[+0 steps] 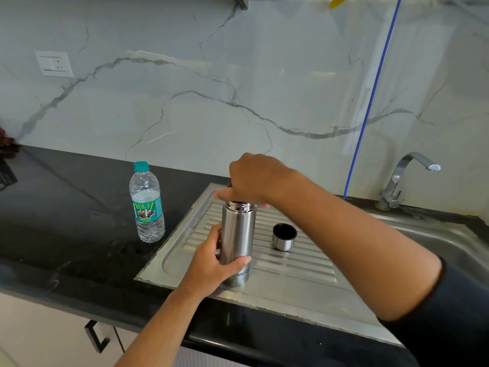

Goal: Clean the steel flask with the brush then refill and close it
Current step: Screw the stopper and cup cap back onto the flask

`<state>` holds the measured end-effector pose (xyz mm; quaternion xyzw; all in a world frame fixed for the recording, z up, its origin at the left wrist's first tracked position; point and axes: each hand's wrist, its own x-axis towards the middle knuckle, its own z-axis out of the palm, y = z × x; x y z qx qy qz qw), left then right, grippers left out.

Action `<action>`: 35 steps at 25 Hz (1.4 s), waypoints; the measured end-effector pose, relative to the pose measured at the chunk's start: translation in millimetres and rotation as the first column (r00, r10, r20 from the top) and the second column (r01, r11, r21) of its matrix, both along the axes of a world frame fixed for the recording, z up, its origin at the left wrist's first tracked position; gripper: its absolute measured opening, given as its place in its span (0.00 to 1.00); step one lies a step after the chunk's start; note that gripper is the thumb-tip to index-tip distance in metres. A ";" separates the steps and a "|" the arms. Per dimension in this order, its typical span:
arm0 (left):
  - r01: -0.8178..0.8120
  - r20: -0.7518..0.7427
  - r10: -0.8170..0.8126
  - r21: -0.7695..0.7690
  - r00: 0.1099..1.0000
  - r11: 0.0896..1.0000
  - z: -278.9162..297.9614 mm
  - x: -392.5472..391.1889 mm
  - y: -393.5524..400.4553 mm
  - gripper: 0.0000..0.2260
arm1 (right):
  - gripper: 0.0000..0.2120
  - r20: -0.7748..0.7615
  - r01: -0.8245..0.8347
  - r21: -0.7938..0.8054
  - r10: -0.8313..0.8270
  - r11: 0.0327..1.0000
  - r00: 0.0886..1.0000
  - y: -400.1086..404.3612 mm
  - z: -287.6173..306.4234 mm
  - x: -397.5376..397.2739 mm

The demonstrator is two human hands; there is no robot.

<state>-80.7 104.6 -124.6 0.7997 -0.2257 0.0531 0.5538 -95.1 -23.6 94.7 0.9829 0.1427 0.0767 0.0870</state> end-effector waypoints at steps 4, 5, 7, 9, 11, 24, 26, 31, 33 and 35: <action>0.004 0.014 -0.004 -0.010 1.000 1.000 -1.5 -0.2 0.6 0.34 | 0.34 -0.174 0.154 0.038 -0.145 0.987 0.974 4.2 11.0 -5.2; 0.011 0.012 -0.011 -0.011 1.000 1.000 -2.0 0.2 0.9 0.35 | 0.30 -0.246 0.151 0.052 -0.134 0.987 0.960 0.7 17.1 -6.2; 0.021 0.007 -0.021 -0.017 1.000 1.000 -2.8 1.3 1.7 0.35 | 0.20 -0.267 0.098 0.045 -0.083 0.994 0.960 -5.6 23.8 -6.3; 0.022 0.009 -0.021 -0.016 1.000 1.000 -3.0 2.2 2.0 0.35 | 0.20 -0.177 0.070 0.051 -0.060 0.996 0.982 -6.4 19.5 -5.6; 0.025 0.010 -0.025 -0.019 1.000 1.000 -3.0 2.5 1.7 0.36 | 0.28 -0.054 0.089 -0.007 -0.089 0.996 0.995 -2.2 8.7 -4.3; 0.015 -0.018 -0.015 -0.012 1.000 1.000 -1.5 0.3 1.0 0.34 | 0.30 0.096 0.051 -0.138 -0.038 0.989 0.995 -1.2 -0.1 -4.0; 0.017 -0.015 -0.017 -0.014 1.000 1.000 -1.6 -0.7 0.4 0.34 | 0.32 0.006 0.049 -0.084 -0.048 0.995 0.999 -6.5 2.4 -2.4; 0.010 -0.006 -0.010 0.033 1.000 0.999 -0.5 0.4 -0.2 0.31 | 0.21 -0.158 -0.099 0.055 0.107 0.994 0.982 -23.4 13.9 -6.9; 0.009 -0.021 -0.008 0.047 1.000 0.999 0.2 0.5 -0.9 0.30 | 0.25 -0.014 -0.113 -0.053 0.112 0.992 0.994 -18.4 4.9 -4.7; 0.006 -0.034 -0.005 0.037 0.999 0.999 0.5 1.1 -1.3 0.29 | 0.31 0.131 -0.079 -0.203 0.106 0.976 0.986 -8.5 -4.9 -1.5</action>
